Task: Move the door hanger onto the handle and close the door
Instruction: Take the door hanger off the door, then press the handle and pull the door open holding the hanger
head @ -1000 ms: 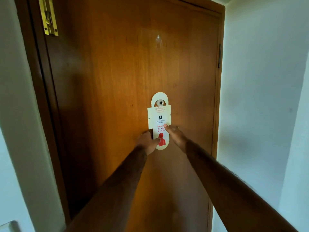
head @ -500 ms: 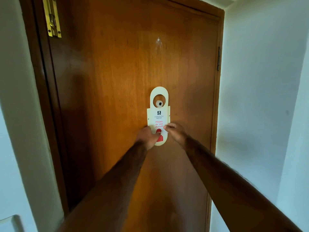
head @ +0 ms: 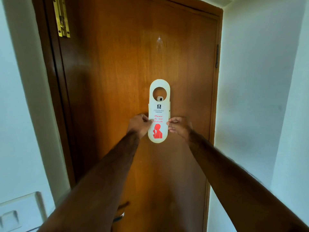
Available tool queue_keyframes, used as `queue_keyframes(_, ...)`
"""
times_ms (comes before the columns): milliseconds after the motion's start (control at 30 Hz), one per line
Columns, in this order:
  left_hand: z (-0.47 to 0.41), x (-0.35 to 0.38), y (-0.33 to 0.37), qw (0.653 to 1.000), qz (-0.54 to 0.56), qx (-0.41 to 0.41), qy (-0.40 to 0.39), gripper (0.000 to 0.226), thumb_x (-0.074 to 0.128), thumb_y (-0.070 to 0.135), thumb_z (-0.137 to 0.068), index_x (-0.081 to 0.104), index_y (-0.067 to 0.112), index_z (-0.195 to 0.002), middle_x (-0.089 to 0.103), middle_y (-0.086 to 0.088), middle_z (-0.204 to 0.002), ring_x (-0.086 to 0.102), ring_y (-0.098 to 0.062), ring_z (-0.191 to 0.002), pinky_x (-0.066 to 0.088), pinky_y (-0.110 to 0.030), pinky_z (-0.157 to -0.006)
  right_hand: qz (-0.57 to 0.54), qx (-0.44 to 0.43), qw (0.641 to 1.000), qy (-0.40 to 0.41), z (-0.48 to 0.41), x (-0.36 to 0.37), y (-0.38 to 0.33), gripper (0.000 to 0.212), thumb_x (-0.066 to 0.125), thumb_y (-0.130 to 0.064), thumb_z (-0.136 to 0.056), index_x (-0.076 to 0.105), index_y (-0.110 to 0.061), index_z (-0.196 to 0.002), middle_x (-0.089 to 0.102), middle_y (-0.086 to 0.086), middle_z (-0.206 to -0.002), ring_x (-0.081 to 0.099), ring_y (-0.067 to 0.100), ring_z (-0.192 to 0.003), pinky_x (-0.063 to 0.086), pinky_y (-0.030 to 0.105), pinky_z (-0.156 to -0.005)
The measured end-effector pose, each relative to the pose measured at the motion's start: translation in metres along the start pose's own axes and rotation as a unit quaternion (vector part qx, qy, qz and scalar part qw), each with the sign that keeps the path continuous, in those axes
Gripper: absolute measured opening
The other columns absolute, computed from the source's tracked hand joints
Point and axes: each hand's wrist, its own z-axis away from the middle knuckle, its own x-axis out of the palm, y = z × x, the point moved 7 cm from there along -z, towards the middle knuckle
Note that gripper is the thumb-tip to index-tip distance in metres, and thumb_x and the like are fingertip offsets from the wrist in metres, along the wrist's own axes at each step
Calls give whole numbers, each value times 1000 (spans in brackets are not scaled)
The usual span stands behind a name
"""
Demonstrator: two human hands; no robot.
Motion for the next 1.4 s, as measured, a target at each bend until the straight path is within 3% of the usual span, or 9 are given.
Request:
queue_keyframes(200, 18, -31, -19, 994, 95, -22, 44, 18, 73, 29, -91, 64, 22, -105, 73, -2, -123, 66, -3, -76, 51, -15, -55, 21, 15, 997, -76, 27, 37, 15, 29, 72, -10, -97, 67, 4, -121, 74, 20, -126, 73, 17, -85, 60, 14, -65)
queue_keyframes(367, 43, -50, -51, 991, 112, -64, 49, 18, 73, 21, -92, 63, 21, -107, 71, -4, -125, 68, -13, -89, 58, -31, -72, 11, 33, 992, -121, 55, 78, 30, 32, 70, -6, -97, 64, 8, -125, 71, 25, -129, 71, 28, -99, 60, 24, -76)
queue_keyframes(533, 66, -74, -89, 991, 68, -82, 78, 19, 72, 19, -93, 66, 19, -111, 71, -3, -123, 66, -13, -91, 58, -30, -73, 12, 54, 984, -171, 81, 122, 44, 34, 69, -4, -98, 62, 10, -127, 69, 26, -131, 71, 42, -116, 60, 44, -97)
queue_keyframes(600, 76, -82, -107, 990, 58, -98, 87, 21, 70, 20, -94, 66, 19, -115, 71, -3, -123, 65, -13, -91, 57, -32, -74, 15, 58, 979, -195, 89, 142, 52, 34, 69, -5, -98, 61, 9, -128, 69, 25, -132, 70, 42, -119, 62, 40, -92)
queue_keyframes(667, 86, -87, -125, 988, 52, -114, 95, 22, 70, 21, -94, 66, 19, -116, 71, -2, -122, 64, -12, -91, 56, -29, -71, 16, 64, 976, -208, 95, 158, 62, 30, 70, -6, -97, 63, 6, -124, 70, 23, -130, 71, 41, -118, 62, 34, -86)
queue_keyframes(767, 101, -100, -152, 985, 20, -133, 112, 20, 68, 23, -95, 66, 20, -115, 72, -1, -120, 67, -15, -95, 51, -20, -63, 15, 84, 969, -231, 103, 189, 79, 9, 71, -8, -97, 65, -11, -103, 72, 16, -122, 73, 34, -110, 60, 44, -98)
queue_keyframes(900, 113, -116, -181, 977, -15, -161, 139, 17, 63, 22, -98, 61, 18, -114, 69, -6, -125, 66, -25, -109, 55, -38, -86, 61, 85, 963, -248, 113, 219, 100, 4, 68, -16, -100, 66, -16, -97, 73, 12, -108, 72, 20, -91, 60, 38, -93)
queue_keyframes(1067, 116, -127, -205, 966, -30, -187, 175, 21, 58, 17, -101, 59, 11, -121, 67, -11, -127, 66, -32, -113, 55, -43, -90, 231, 12, 920, -316, 141, 252, 135, 27, 65, -24, -102, 74, 0, -111, 77, 17, -110, 74, 26, -101, 59, 37, -96)
queue_keyframes(1400, 102, -129, -223, 956, -37, -184, 225, 25, 59, 17, -101, 59, 8, -124, 66, -11, -129, 67, -31, -114, 55, -31, -79, 407, -35, 801, -438, 207, 322, 229, 60, 61, -46, -101, 52, -14, -150, 52, 9, -157, 50, 27, -144, 43, 38, -117)
